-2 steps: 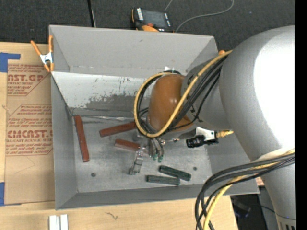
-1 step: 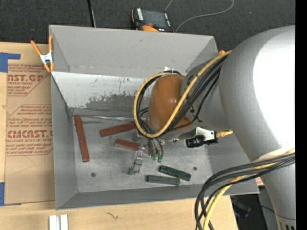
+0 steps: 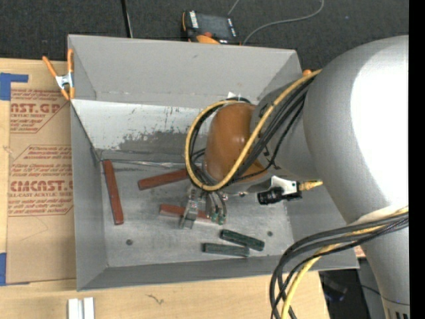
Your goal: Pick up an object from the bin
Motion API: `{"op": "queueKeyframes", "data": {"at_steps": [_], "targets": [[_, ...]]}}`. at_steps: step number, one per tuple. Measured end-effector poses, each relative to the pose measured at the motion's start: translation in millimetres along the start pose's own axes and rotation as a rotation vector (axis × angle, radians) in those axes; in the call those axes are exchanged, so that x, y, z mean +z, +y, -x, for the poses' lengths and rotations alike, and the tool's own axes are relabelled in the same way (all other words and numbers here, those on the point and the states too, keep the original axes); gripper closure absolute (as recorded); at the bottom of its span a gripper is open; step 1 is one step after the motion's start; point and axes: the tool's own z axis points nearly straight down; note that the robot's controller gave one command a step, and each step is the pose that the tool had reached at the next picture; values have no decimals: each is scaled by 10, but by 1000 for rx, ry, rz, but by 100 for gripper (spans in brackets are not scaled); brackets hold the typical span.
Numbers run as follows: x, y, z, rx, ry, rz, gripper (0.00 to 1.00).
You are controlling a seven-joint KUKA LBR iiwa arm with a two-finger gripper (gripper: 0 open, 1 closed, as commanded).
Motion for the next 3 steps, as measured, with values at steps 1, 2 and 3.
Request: {"op": "queueKeyframes", "data": {"at_steps": [1,2,3], "targets": [[-13,4,-2,-1,1,-1,100],[-691,18,14,-1,-5,2,100],[-1140,30,27,-1,-4,2,100]]}}
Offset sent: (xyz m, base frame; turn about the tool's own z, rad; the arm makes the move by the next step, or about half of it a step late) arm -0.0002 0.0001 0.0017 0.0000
